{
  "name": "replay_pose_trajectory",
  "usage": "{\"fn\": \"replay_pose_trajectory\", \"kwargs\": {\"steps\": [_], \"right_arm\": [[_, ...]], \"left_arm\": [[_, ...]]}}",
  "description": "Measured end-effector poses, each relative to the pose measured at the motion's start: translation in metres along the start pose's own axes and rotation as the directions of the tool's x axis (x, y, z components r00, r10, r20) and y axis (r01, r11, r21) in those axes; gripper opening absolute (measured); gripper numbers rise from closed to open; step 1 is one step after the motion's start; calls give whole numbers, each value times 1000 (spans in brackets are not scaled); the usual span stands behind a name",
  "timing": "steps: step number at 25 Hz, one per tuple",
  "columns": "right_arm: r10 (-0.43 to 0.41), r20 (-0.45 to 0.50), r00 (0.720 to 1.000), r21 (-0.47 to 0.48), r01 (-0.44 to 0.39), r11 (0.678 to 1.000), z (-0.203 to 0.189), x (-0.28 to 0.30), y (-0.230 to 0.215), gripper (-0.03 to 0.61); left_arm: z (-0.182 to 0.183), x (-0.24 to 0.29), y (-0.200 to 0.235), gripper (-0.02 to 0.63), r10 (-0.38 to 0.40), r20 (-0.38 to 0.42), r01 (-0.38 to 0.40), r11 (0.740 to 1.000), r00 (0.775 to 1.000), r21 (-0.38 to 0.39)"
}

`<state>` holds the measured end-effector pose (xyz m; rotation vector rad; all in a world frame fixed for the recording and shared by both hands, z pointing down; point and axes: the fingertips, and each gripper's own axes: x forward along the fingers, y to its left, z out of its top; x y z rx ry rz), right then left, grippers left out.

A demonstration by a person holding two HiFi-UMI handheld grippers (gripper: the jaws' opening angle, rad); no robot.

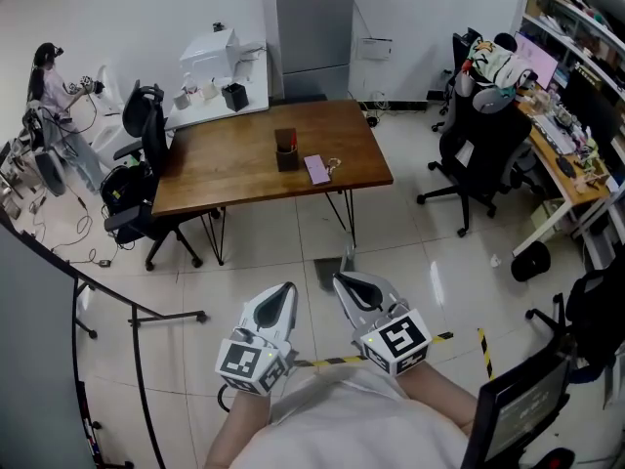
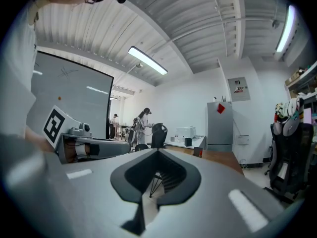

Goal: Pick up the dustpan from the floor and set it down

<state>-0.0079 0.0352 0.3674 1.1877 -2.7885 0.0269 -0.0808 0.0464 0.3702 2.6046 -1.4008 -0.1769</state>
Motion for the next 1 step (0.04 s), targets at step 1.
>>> {"fn": "replay_pose_trajectory", "kwargs": {"steps": [1], "right_arm": [[4, 8, 1000, -1, -4, 1000, 2, 0, 0, 2]], "left_arm": [[2, 1, 0, 14, 1, 5, -1, 1000, 1000, -4]]}}
